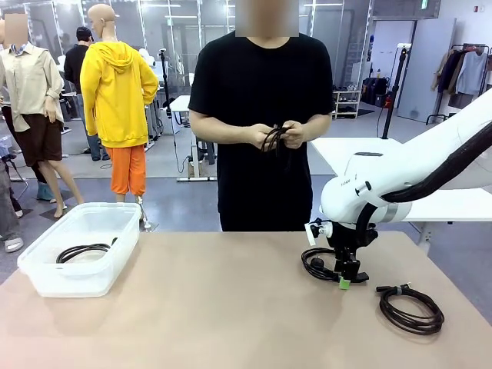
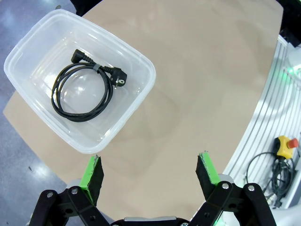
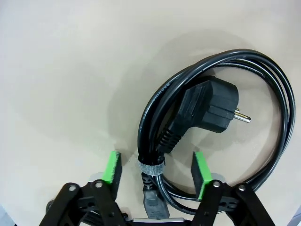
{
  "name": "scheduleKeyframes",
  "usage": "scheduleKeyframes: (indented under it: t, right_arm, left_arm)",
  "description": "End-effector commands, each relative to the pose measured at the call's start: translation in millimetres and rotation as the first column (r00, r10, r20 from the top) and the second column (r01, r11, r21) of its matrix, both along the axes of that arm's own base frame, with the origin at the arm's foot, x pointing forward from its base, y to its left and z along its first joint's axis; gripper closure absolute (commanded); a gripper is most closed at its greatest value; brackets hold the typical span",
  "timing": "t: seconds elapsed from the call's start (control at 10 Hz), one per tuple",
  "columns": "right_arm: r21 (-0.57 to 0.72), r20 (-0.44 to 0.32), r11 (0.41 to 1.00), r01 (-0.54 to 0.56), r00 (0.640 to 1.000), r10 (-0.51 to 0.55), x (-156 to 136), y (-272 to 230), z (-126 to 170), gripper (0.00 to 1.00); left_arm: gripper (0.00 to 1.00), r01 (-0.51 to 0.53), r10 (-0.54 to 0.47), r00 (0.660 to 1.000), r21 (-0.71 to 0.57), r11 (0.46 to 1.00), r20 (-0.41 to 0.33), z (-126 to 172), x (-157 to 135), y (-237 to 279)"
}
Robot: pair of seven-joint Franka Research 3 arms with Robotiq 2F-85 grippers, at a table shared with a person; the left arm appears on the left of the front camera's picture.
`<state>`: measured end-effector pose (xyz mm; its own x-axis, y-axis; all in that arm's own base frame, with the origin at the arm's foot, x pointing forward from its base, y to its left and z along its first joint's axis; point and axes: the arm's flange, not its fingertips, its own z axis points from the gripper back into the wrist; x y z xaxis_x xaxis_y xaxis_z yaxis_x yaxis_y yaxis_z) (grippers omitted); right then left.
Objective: Organize and store the cables.
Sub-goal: Place the Power Cable into the Organizing box.
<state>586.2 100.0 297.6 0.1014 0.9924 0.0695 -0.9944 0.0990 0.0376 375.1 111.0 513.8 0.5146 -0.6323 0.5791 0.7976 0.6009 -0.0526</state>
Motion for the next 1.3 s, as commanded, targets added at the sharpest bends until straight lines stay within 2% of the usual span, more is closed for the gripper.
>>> scheduleKeyframes:
  t: [0.0, 0.2, 0.3, 0.4, 0.6, 0.8, 1.2]
  right_arm:
    - [-0.026, 0.001, 1.0, 0.015, 1.0, -0.015, 5, 5, 2, 1.0]
    - [-0.033, 0.002, 0.999, 0.017, 1.0, -0.017, 4, 5, 4, 1.0]
    - [-0.038, 0.007, 0.999, 0.024, 1.0, -0.024, 3, 7, 10, 0.96]
    - [-0.057, 0.018, 0.998, 0.039, 0.999, -0.038, 0, 10, 18, 1.0]
    - [-0.069, 0.055, 0.995, 0.07, 0.996, -0.066, -8, 17, 50, 1.0]
    - [-0.075, 0.043, 0.991, 0.109, 0.993, -0.106, -22, 26, 90, 1.0]
    - [-0.053, 0.074, 0.992, 0.116, 0.991, -0.112, -54, 55, 120, 1.0]
  left_arm:
    - [0.0, 0.004, -0.004, 1.0, -0.001, 1.0, 0.002, 0, 1, 1]
    - [0.0, 0.004, -0.004, 1.0, -0.001, 1.0, 0.002, 0, 1, 1]
    - [0.0, 0.004, -0.004, 1.0, -0.001, 1.0, 0.002, 0, 1, 1]
    - [0.0, 0.004, -0.004, 1.0, -0.001, 1.0, 0.002, 0, 1, 1]
    - [0.0, 0.004, -0.004, 1.0, -0.001, 1.0, 0.002, 0, 1, 1]
    - [0.0, 0.004, -0.004, 1.0, -0.001, 1.0, 0.002, 0, 1, 1]
    - [0.0, 0.004, -0.004, 1.0, -0.001, 1.0, 0.002, 0, 1, 1]
